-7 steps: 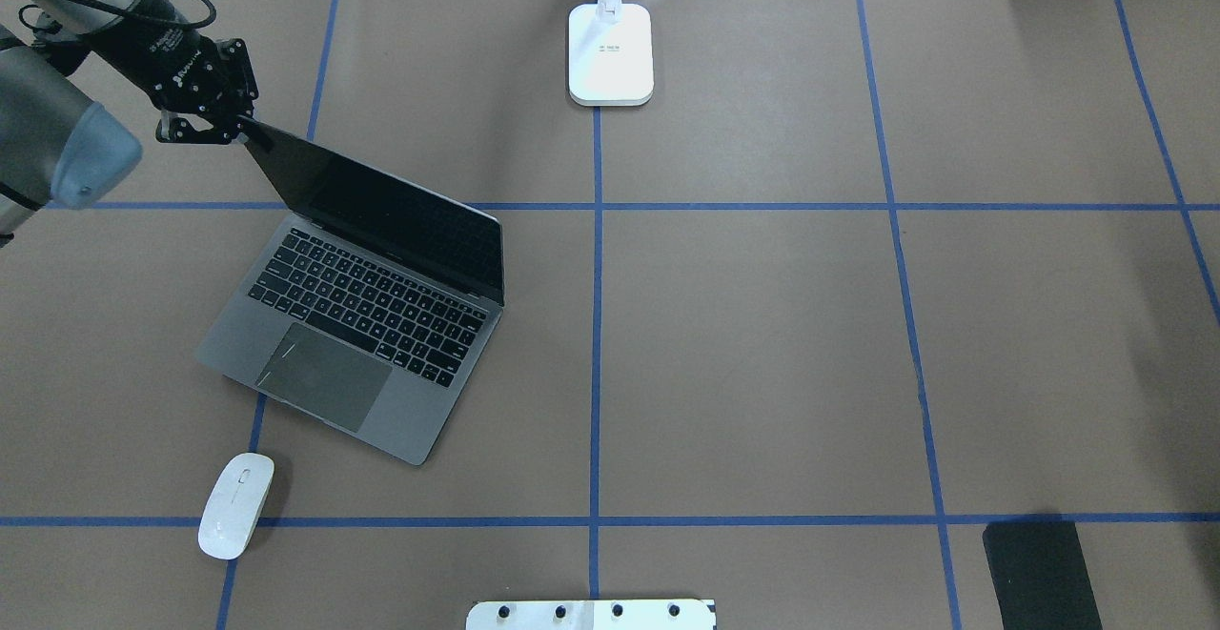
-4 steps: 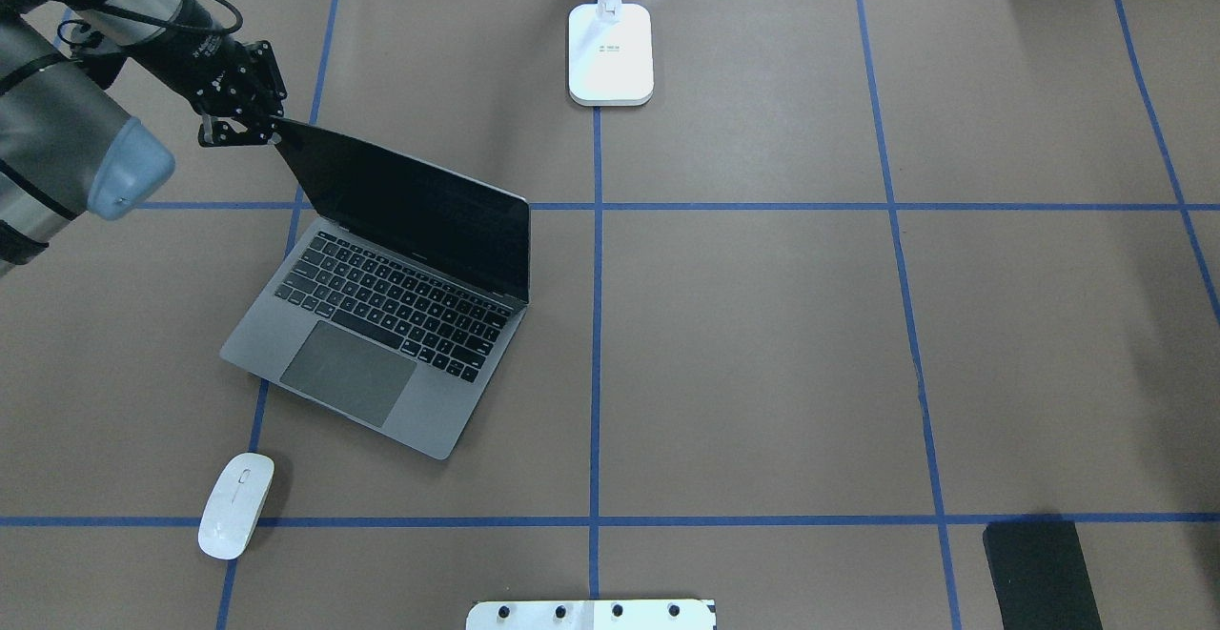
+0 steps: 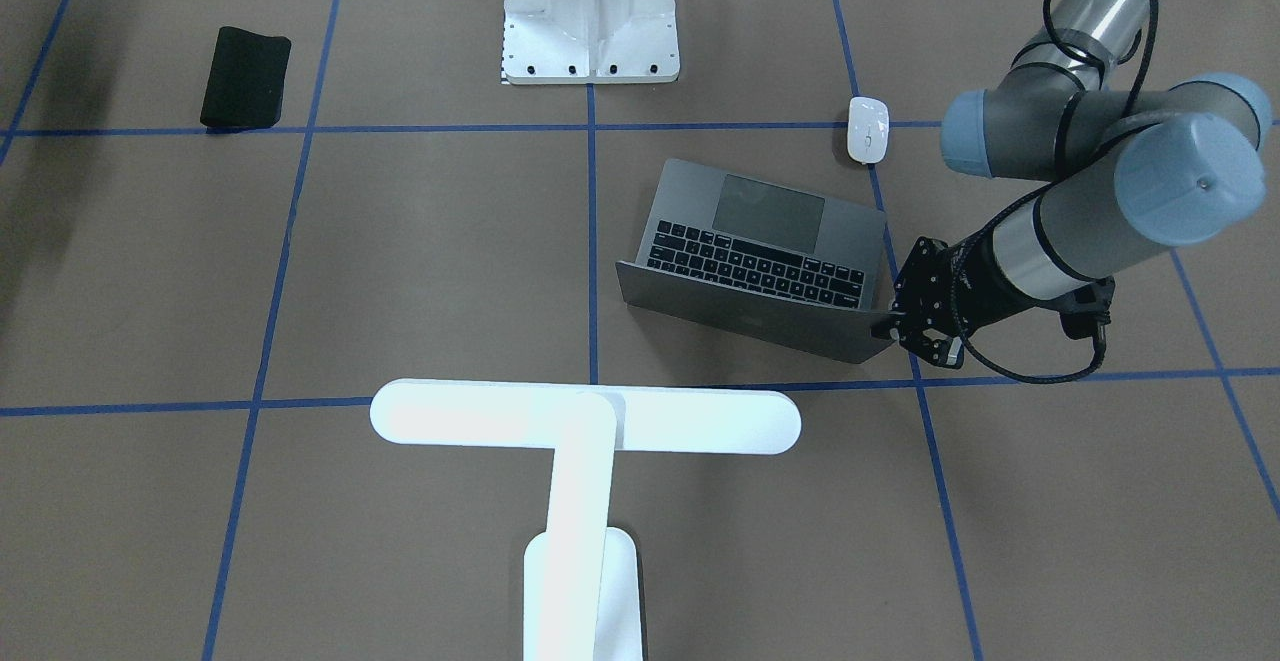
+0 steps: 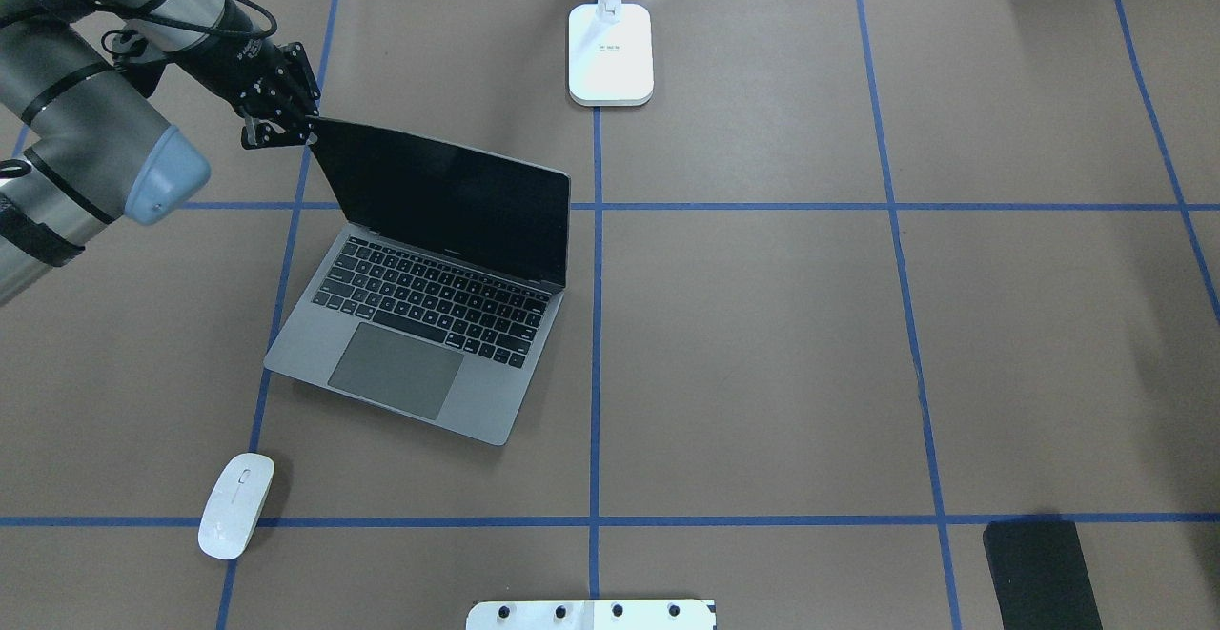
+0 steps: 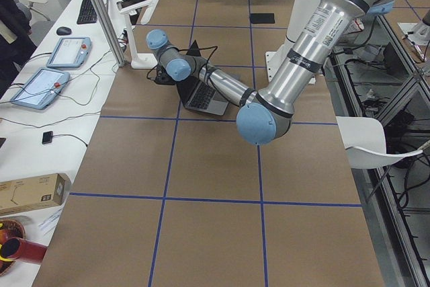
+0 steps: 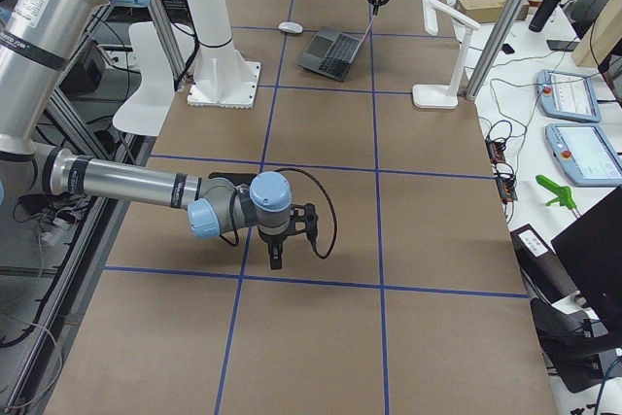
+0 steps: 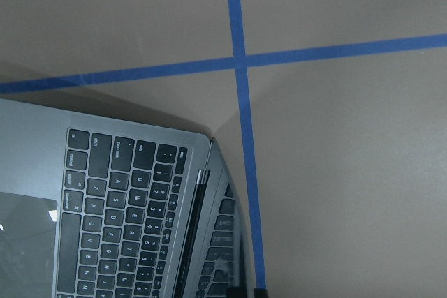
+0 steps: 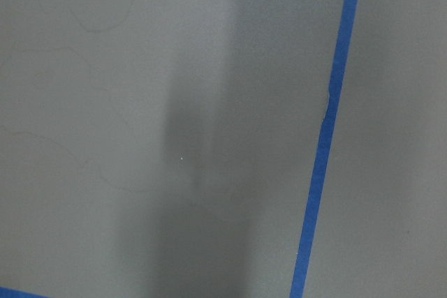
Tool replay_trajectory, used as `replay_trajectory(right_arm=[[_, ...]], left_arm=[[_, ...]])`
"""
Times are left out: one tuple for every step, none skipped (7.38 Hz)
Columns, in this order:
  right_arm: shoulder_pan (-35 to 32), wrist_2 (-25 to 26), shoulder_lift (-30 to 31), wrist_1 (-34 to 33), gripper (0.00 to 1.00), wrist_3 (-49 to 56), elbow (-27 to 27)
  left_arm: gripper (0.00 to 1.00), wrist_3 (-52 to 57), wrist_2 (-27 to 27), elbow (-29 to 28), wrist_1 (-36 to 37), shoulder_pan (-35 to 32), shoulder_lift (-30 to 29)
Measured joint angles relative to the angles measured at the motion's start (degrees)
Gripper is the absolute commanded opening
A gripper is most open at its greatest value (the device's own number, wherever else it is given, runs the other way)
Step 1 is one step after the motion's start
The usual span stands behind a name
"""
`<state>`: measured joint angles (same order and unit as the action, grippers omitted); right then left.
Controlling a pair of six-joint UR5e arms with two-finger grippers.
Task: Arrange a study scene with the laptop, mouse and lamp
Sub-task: 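Drag the laptop by its hinge toward the lamp with the left gripper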
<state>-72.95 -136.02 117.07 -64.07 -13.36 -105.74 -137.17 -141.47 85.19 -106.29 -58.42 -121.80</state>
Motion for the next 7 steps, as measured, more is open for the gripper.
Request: replay_trajectory(right_arm=[[0.0, 0.0, 0.0, 0.0, 1.0, 0.0, 0.0], [0.0, 0.0, 0.0, 0.0, 1.0, 0.0, 0.0], [0.0, 0.0, 0.0, 0.0, 1.0, 0.0, 0.0], [0.0, 0.1, 0.0, 0.0, 1.0, -0.1, 0.0], [0.0, 0.2, 0.0, 0.0, 1.0, -0.1, 0.0], [0.0, 0.2, 0.0, 0.0, 1.0, -0.1, 0.0], [0.0, 0.3, 0.0, 0.0, 1.0, -0.2, 0.1]], left_arm=[[0.0, -1.0, 0.5, 0.0, -0.4, 0.1, -0.2], [0.0, -2.5, 1.3, -0.3, -1.3, 0.4, -0.4], [0.0, -4.3, 1.9, -1.0, -2.3, 0.6, -1.0], [0.0, -6.0, 2.9, -1.8, -3.1, 1.0, -1.7], [0.0, -7.7, 3.9, -2.1, -3.7, 1.4, -2.3], [0.0, -9.1, 4.4, -2.3, -4.2, 1.7, -2.8], [0.0, -10.1, 4.6, -2.4, -4.5, 1.8, -3.5]])
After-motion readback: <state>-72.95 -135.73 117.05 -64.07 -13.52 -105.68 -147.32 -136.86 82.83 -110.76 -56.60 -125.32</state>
